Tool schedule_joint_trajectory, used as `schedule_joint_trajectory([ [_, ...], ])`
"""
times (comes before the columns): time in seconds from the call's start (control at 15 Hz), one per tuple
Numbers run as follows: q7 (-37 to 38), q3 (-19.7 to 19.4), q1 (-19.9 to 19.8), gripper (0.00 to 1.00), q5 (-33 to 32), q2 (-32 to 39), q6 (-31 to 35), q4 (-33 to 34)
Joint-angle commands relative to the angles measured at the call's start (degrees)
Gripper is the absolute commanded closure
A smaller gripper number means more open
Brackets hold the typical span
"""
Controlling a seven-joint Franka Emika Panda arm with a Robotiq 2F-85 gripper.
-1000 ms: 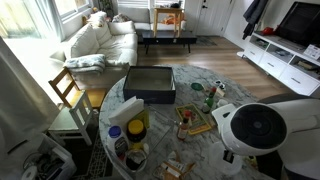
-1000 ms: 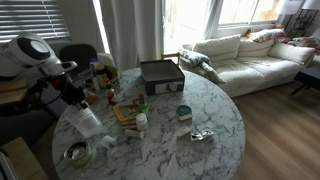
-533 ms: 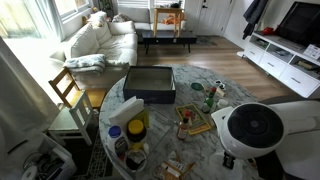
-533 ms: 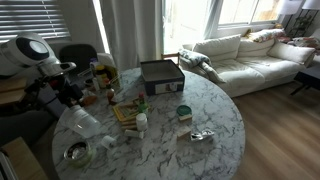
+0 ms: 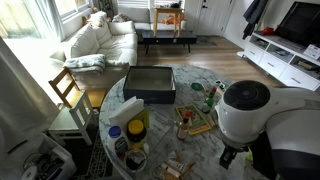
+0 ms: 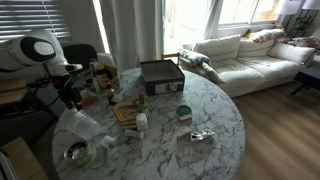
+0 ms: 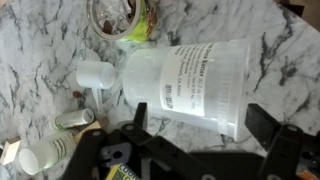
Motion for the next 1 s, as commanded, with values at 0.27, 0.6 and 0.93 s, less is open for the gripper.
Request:
schedule_joint_trajectory([
  [0.27,-11.37,-4.07,-1.26,0.0,21.02,-1.85,-1.52,0.67],
  [0.6,-8.25,-4.09,-3.01,0.0,19.35,-1.77,-0.99,1.12],
  [0.93,-5.34,-3.91,-3.97,0.0,16.3,-3.0,-1.75,1.09],
])
